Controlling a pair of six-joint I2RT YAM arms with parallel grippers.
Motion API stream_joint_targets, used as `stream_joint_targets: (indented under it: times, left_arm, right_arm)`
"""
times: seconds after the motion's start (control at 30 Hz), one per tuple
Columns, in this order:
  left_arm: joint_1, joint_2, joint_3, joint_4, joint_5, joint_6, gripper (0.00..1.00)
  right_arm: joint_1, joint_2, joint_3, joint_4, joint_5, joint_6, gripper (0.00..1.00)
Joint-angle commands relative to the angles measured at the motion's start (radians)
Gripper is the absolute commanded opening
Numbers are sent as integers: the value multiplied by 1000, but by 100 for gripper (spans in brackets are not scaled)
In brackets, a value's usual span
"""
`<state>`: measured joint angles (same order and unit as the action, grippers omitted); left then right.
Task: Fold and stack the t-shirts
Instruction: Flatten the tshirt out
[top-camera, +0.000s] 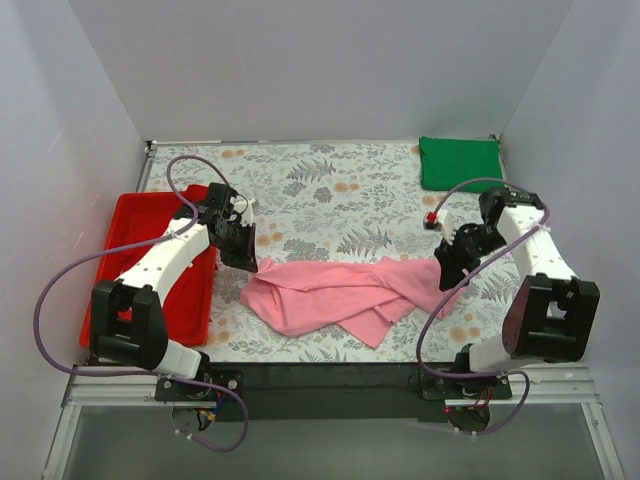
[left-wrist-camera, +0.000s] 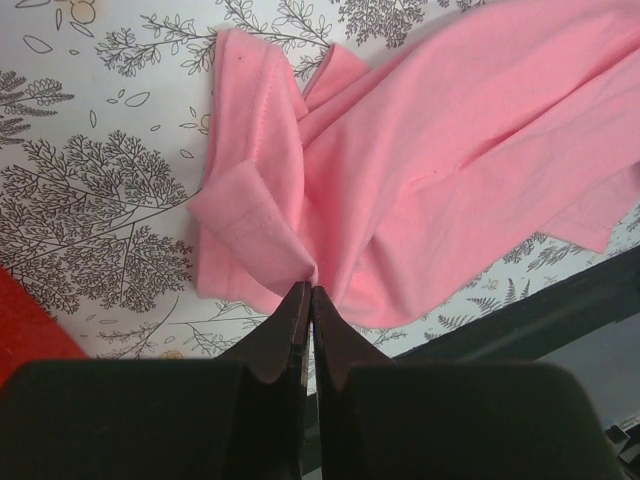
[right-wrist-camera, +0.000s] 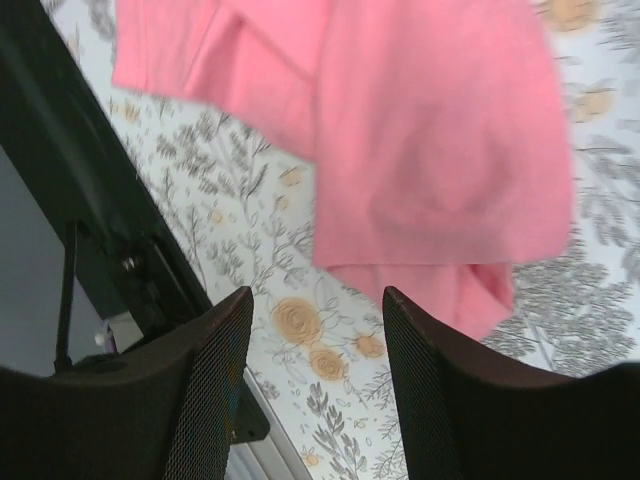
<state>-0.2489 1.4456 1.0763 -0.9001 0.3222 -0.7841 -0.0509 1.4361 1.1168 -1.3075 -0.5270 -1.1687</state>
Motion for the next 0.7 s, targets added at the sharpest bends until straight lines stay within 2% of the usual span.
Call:
stream_joint_targets:
  times: [0.0,0.07,0.17,0.4,0.67]
  left_arm:
    - [2,13,33,-13,20,-4,0]
    - [2,27,48,-13,23,-6,0]
    - [2,45,70,-19,25,-7,0]
    - [2,42,62,-10,25,-12,0]
    - [2,32,54,-6,18,-15,0]
  right_arm:
    - [-81,142,127,30,-139,153,61]
    - [-113,202,176,51,-194,284,62]
    - [-161,294,218,74,-223,398,57]
    - [-184,279,155,203,-134,590,55]
    - [-187,290,89,263,-62,652,48]
